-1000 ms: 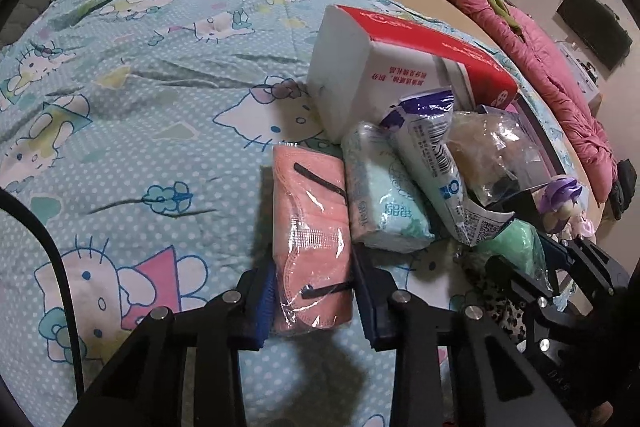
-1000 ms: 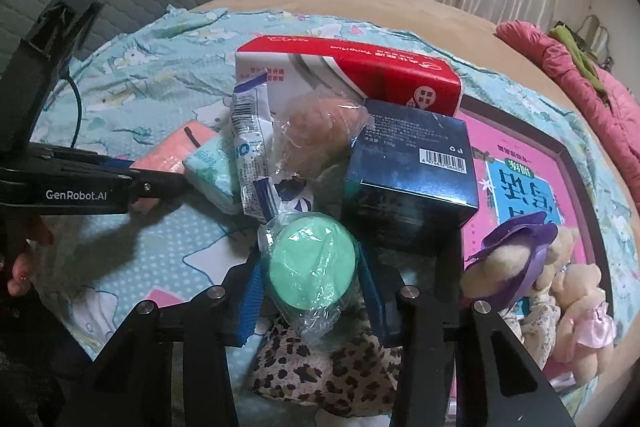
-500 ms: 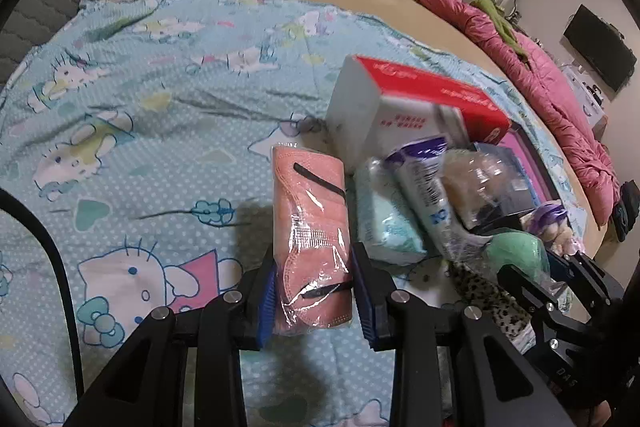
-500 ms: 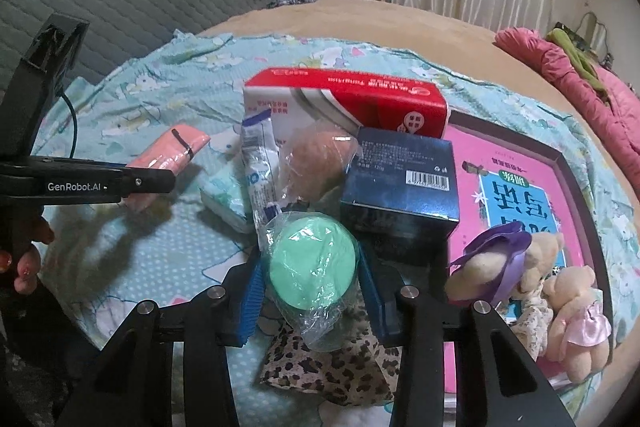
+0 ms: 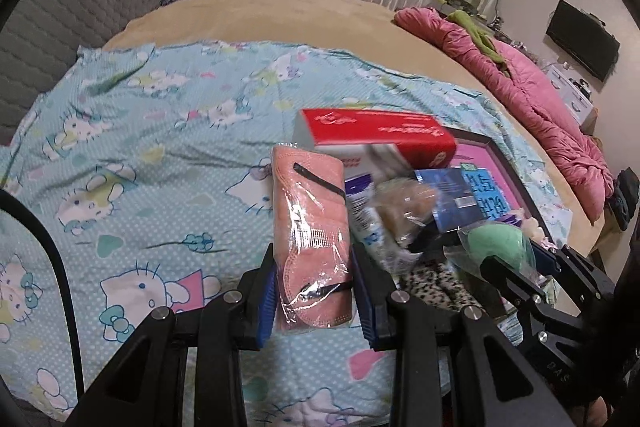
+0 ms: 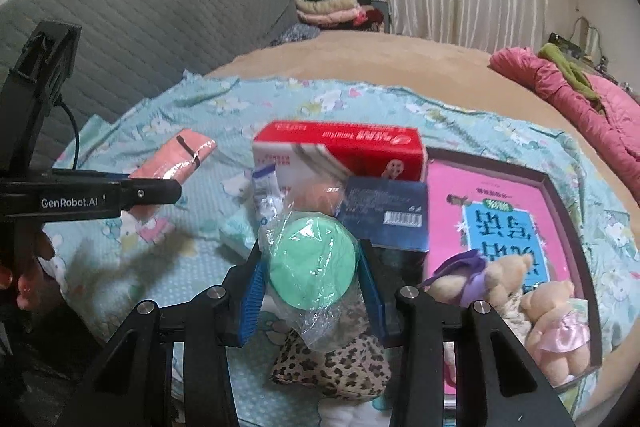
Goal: Organize soft objects
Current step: 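Lift the pink pad with the left tool while the right tool carries the green ball toward the tray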
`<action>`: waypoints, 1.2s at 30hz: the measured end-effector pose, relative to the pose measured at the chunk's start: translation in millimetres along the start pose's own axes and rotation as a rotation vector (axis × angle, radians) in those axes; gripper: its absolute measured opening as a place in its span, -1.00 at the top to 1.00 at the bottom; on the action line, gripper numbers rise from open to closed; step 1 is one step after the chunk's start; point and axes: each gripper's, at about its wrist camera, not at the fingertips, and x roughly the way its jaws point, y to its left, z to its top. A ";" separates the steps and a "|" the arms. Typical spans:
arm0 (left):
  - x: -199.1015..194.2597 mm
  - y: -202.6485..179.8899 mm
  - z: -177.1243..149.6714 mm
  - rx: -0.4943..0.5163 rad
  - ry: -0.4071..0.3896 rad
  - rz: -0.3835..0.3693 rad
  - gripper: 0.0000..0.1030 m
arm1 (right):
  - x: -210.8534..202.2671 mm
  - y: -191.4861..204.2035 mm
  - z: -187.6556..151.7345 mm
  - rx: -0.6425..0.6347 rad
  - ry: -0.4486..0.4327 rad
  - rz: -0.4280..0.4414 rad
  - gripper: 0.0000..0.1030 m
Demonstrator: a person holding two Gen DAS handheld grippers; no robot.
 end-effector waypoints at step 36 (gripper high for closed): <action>-36.4 -145.0 12.1 0.240 -0.061 -0.020 0.34 | -100.3 -103.1 3.7 0.262 -0.287 -0.129 0.14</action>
